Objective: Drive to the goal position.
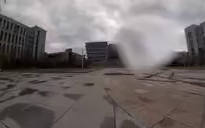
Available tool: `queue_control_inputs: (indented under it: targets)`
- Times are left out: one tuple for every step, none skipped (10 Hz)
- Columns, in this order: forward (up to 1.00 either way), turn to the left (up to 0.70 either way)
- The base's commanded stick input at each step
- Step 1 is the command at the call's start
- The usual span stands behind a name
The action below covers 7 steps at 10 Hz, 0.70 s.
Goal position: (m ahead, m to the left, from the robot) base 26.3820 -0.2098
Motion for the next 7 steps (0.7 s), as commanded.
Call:
queue_control_inputs:
  targets:
    - [0.7, 0.0]
    - [0.7, 0.0]
    - [0.7, 0.0]
    - [0.7, 0.0]
    - [0.7, 0.0]
    - [0.7, 0.0]
    - [0.7, 0.0]
